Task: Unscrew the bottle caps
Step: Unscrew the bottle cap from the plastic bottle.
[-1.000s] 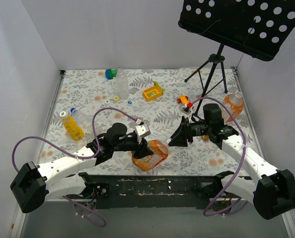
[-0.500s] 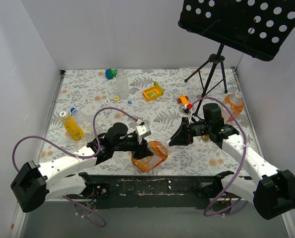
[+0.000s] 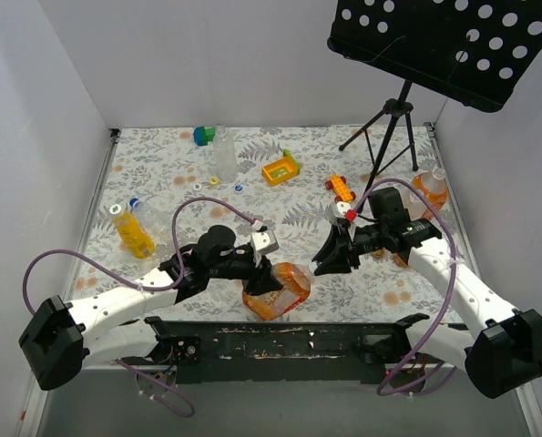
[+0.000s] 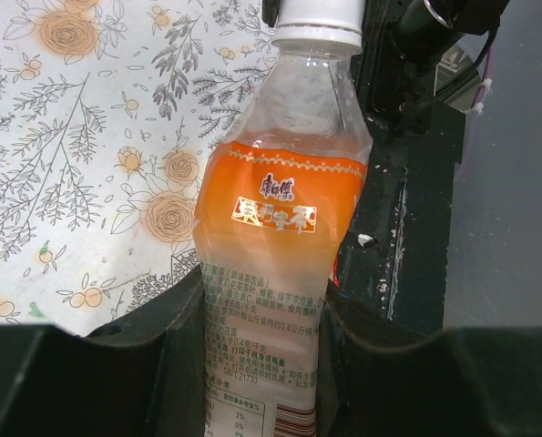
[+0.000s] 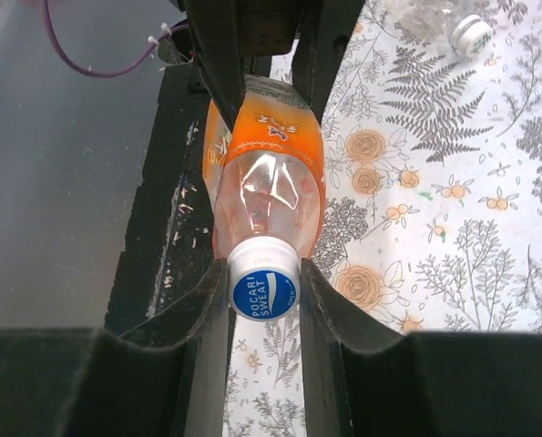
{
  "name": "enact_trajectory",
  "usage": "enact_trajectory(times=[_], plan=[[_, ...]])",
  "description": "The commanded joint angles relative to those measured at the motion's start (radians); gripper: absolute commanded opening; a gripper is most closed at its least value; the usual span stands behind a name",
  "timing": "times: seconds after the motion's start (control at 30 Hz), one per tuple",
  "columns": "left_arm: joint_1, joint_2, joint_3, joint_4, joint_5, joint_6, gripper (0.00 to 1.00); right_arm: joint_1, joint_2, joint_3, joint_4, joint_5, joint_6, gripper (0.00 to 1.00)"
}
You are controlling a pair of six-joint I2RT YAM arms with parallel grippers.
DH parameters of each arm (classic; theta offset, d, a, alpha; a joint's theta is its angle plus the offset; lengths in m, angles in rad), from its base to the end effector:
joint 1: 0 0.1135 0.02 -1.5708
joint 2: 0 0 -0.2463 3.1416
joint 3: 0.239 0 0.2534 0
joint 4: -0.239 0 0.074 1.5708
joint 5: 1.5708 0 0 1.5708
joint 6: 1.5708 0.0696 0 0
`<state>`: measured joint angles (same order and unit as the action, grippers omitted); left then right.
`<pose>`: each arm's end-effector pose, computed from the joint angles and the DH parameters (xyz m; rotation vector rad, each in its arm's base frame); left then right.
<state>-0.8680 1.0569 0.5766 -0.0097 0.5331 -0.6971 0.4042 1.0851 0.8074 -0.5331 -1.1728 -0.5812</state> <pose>0.1431 -0.2237 0.2044 0.5771 2.2806 -1.4316 0.1842 0.1486 0.2483 -1.4140 1.5116 1.2533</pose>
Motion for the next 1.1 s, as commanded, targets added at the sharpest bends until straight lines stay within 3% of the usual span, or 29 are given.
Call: enact_trajectory(times=[0.0,0.47,1.07], plan=[[0.000,-0.038,0.034,-0.027,0.024,-0.015,0.00,0.027,0.003,0.056,-0.168,0.019,-0.279,0.02],[0.000,-0.055,0.022,-0.035,0.031,-0.019,0.00,0.107,-0.039,0.073,-0.232,0.110,-0.494,0.02],[0.000,-0.058,0.017,-0.039,0.045,-0.019,0.00,0.151,-0.040,0.088,-0.304,0.197,-0.617,0.03]])
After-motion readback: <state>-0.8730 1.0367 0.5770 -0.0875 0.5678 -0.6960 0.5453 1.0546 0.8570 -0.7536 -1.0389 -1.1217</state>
